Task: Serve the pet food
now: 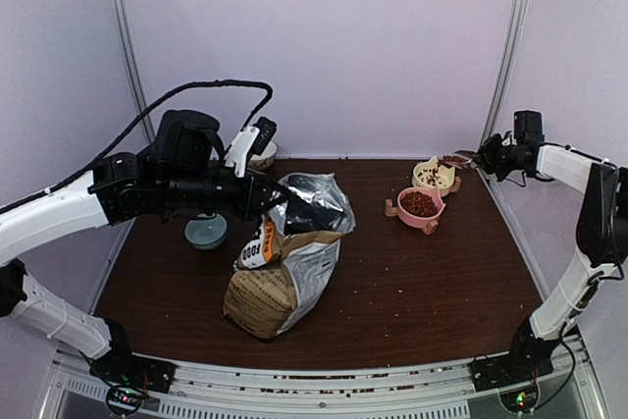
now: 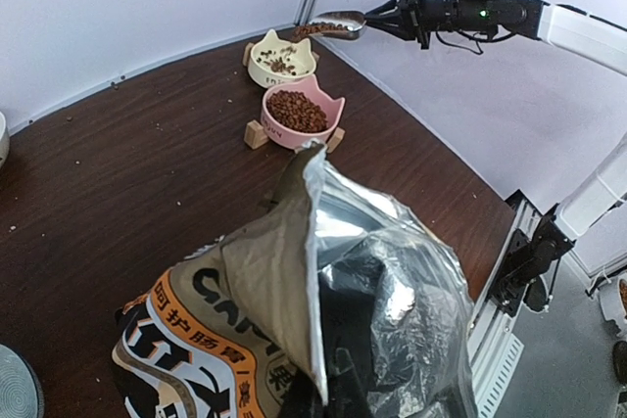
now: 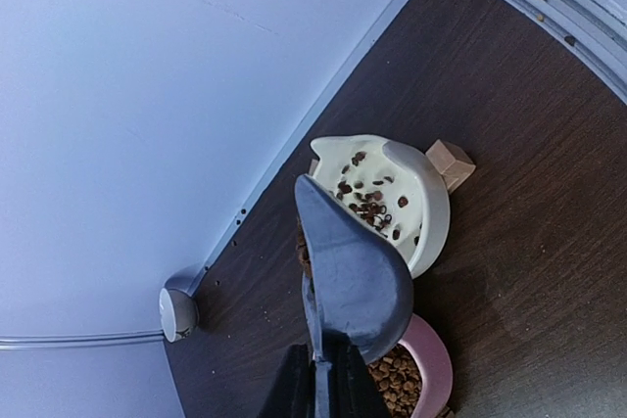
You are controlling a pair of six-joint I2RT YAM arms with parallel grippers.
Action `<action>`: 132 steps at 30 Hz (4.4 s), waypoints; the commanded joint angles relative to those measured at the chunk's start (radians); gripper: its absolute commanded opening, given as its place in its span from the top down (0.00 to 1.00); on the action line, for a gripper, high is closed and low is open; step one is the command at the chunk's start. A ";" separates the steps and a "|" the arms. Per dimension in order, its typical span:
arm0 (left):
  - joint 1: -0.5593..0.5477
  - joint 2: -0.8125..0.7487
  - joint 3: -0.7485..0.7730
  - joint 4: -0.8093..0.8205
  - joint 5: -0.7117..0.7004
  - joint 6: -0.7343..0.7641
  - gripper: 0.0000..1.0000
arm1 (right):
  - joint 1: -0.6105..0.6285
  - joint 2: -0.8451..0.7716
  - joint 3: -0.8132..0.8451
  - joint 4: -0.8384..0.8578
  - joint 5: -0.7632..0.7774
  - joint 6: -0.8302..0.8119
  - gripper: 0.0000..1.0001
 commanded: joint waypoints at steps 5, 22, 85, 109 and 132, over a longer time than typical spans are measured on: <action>0.008 -0.012 0.081 0.183 0.026 0.056 1.00 | 0.021 0.031 0.096 -0.072 0.076 -0.075 1.00; 0.010 -0.014 0.089 0.174 0.034 0.079 1.00 | 0.110 0.100 0.288 -0.299 0.286 -0.317 1.00; -0.179 0.361 0.054 0.447 0.271 0.017 1.00 | 1.104 0.022 -0.329 0.370 -0.106 -0.108 1.00; -0.179 0.109 -0.026 0.347 0.068 0.036 1.00 | 0.981 -0.332 -0.627 0.800 -0.297 0.232 1.00; -0.172 -0.055 -0.030 0.182 -0.192 0.025 1.00 | 0.836 -0.755 -0.736 0.492 -0.265 0.366 1.00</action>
